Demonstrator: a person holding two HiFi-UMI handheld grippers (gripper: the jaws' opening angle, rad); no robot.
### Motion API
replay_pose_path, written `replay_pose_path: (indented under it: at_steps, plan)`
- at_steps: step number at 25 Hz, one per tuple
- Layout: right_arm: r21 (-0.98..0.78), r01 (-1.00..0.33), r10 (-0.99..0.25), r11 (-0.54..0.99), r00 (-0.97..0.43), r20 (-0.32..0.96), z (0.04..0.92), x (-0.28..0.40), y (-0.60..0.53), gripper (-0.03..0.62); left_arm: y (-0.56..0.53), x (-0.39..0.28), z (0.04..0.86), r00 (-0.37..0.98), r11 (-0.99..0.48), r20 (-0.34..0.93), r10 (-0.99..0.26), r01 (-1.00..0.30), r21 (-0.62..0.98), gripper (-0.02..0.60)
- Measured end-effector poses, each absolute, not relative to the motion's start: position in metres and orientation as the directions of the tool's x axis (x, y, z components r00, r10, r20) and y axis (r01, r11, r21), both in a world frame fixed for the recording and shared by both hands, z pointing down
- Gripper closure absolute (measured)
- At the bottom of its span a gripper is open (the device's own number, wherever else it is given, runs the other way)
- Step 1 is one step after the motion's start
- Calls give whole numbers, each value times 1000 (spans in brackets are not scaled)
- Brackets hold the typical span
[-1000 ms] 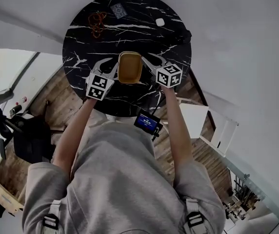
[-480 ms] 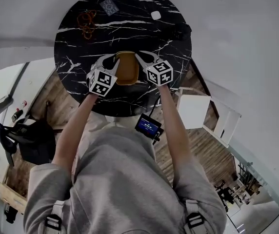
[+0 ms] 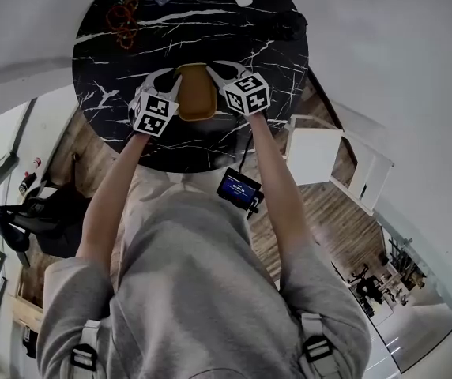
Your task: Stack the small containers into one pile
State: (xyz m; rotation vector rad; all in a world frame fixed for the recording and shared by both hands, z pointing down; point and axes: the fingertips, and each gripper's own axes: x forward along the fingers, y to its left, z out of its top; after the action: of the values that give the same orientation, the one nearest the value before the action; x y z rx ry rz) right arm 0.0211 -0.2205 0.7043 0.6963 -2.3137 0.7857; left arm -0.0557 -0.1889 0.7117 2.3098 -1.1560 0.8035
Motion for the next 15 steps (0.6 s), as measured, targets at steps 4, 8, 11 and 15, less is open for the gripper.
replay_pose_path:
  at_steps: [4, 8, 11, 15]
  plan:
    - [-355, -646, -272, 676, -666, 695, 709, 27, -219, 545, -191, -52, 712, 490, -542, 654, -576, -828, 143, 517]
    - [-419, -660, -293, 624, -695, 657, 695, 34, -211, 501, -171, -58, 704, 518, -502, 649, -557, -833, 235, 482]
    - [-452, -669, -272, 590, -692, 669, 702, 41, -201, 466, -152, -59, 707, 548, -454, 646, -532, -828, 328, 472]
    - [-471, -690, -212, 550, -661, 720, 723, 43, -181, 465, -126, -50, 722, 568, -406, 673, -474, -819, 405, 451]
